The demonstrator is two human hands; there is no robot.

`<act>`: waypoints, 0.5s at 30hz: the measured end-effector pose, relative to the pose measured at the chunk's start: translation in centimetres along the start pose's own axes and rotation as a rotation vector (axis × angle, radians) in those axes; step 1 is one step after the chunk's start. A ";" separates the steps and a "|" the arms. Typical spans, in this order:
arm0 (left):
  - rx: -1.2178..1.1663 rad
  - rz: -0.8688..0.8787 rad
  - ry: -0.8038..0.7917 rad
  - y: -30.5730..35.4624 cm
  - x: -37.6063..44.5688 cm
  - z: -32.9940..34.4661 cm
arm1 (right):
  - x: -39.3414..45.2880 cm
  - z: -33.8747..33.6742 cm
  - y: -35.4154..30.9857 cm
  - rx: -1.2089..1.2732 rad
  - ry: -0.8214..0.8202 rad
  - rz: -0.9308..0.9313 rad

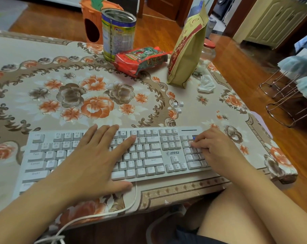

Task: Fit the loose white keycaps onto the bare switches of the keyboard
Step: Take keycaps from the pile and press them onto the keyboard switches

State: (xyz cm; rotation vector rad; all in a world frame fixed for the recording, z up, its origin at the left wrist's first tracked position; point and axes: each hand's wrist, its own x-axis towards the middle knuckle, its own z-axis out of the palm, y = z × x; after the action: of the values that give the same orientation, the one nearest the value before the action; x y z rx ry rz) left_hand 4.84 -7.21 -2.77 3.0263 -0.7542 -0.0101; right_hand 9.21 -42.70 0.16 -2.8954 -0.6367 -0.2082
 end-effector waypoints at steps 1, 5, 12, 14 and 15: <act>0.001 0.002 0.003 0.0 0.0 0.0 | 0.0 0.0 -0.1 0.002 0.012 0.007; 0.000 0.004 0.013 -0.1 0.1 0.2 | 0.1 0.3 -0.4 0.033 0.048 0.047; 0.012 0.000 0.010 -0.1 0.1 0.3 | 0.4 0.3 -1.1 0.148 -0.090 0.334; 0.014 -0.001 0.011 0.0 0.1 0.2 | 0.5 -0.1 -1.7 0.138 -0.131 0.365; 0.015 -0.002 0.012 0.0 0.1 0.2 | 0.5 -0.3 -2.1 0.076 -0.152 0.326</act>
State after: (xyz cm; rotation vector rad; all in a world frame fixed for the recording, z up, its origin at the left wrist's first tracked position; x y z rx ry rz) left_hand 4.94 -7.25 -2.98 3.0384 -0.7543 0.0138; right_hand 8.77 -40.67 0.83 -2.9040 -0.1798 0.0777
